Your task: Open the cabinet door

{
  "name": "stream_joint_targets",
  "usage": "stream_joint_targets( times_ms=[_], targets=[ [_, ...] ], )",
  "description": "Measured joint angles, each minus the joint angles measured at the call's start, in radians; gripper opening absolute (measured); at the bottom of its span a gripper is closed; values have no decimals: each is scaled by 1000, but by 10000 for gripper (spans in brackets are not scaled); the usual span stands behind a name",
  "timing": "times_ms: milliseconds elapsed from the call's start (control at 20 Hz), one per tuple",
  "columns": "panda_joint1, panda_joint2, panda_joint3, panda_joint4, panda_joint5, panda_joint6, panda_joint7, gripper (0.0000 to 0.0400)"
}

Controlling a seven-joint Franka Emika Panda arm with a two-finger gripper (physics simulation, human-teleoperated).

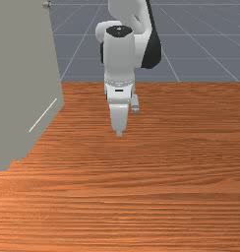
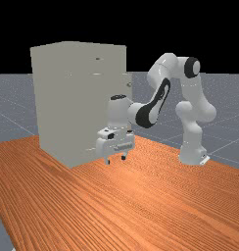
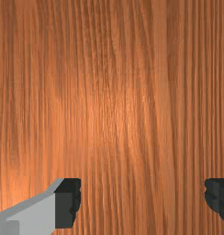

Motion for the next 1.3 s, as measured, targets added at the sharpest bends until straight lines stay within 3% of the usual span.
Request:
stream_joint_targets(
  times_ms=[50, 150, 250, 300, 350, 400, 500, 600, 750, 1050, 1300],
  targets=[
    [4, -1, -10, -5, -17, -12, 8, 249],
    [0, -5, -29, -15, -22, -37, 44, 344],
    [-4, -8, -36, -17, -24, -46, 56, 380],
    [9, -91, -55, -50, -6, -224, 265, 234],
    [15, -186, -72, -33, 29, -366, 469, 143],
    [14, -253, -88, -13, 71, -454, 673, 88],
    [5, -317, -115, -9, 162, -530, 1073, 33],
    [-10, -339, -129, -26, 221, -544, 1258, 12],
    [-16, -360, -132, -44, 250, -548, 1347, 3],
    [-11, -549, -115, -221, 208, -534, 1446, 0],
    [-34, -863, -89, -446, 153, -520, 1504, 0]
  ],
)
